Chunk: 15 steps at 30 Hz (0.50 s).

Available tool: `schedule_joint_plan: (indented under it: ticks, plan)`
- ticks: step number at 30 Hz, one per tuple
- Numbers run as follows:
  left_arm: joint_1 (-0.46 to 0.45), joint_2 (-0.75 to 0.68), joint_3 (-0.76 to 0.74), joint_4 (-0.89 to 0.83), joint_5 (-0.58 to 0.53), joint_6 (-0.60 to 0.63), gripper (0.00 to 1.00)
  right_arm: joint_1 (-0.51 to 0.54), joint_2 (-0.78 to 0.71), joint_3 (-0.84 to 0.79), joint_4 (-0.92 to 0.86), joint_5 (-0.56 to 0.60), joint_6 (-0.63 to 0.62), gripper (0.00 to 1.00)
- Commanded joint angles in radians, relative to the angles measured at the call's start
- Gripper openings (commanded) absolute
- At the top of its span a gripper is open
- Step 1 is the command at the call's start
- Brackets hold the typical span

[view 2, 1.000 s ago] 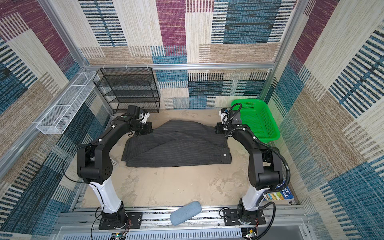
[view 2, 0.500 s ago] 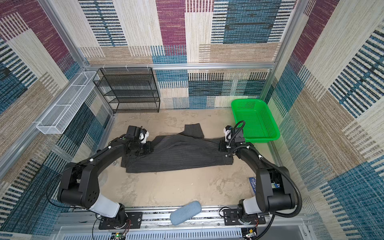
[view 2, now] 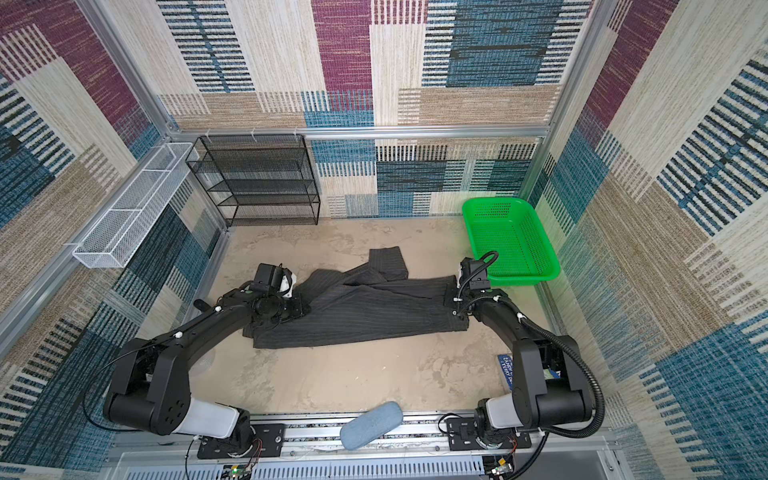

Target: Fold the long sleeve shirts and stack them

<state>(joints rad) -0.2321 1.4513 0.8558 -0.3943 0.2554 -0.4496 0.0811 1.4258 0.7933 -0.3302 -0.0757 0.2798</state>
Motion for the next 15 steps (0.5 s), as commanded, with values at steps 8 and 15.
schedule_joint_plan:
  ticks: [8,15]
  plan:
    - [-0.002,-0.214,-0.037,-0.093,-0.058,-0.089,0.40,0.001,-0.091,0.059,-0.037,-0.003,0.054,0.40]
    - [0.005,-0.321,0.049,-0.218,-0.198,-0.118,0.46,0.044,-0.080,0.097,-0.040,-0.088,0.066,0.41]
